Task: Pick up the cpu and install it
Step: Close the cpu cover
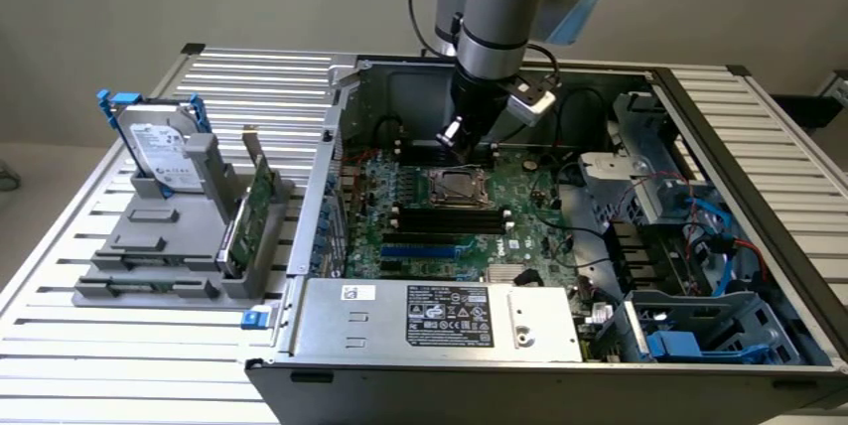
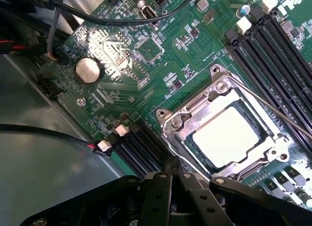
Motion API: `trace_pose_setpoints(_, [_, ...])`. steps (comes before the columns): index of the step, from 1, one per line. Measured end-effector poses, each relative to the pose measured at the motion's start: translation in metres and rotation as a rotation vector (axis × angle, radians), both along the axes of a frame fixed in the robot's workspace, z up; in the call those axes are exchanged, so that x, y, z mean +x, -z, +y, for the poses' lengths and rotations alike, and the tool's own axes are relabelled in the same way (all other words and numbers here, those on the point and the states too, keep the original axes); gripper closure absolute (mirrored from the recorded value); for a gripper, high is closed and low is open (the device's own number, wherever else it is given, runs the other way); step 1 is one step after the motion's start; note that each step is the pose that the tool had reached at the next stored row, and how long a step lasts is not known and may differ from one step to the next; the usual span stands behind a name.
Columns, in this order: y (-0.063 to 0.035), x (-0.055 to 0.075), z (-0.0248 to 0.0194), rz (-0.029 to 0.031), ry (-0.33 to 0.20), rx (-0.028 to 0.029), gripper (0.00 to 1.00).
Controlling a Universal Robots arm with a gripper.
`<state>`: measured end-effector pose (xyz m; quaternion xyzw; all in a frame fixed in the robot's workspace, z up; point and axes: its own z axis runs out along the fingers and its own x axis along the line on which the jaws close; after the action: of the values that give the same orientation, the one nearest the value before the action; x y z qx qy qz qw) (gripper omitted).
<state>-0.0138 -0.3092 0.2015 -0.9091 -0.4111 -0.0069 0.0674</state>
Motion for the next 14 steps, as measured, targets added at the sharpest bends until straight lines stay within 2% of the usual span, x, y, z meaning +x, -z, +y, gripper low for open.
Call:
trace_pose_setpoints(5, [0.0001,0.0,0.0002,0.0016,0.0,-0.0041,0.89])
trace_pose_setpoints(12, [-0.0136,-0.002,0.0029,0.0216,0.0,-0.0047,0.89])
trace_pose_setpoints(14, [-0.0175,-0.003,0.0035,0.0274,0.0,-0.0072,0.89])
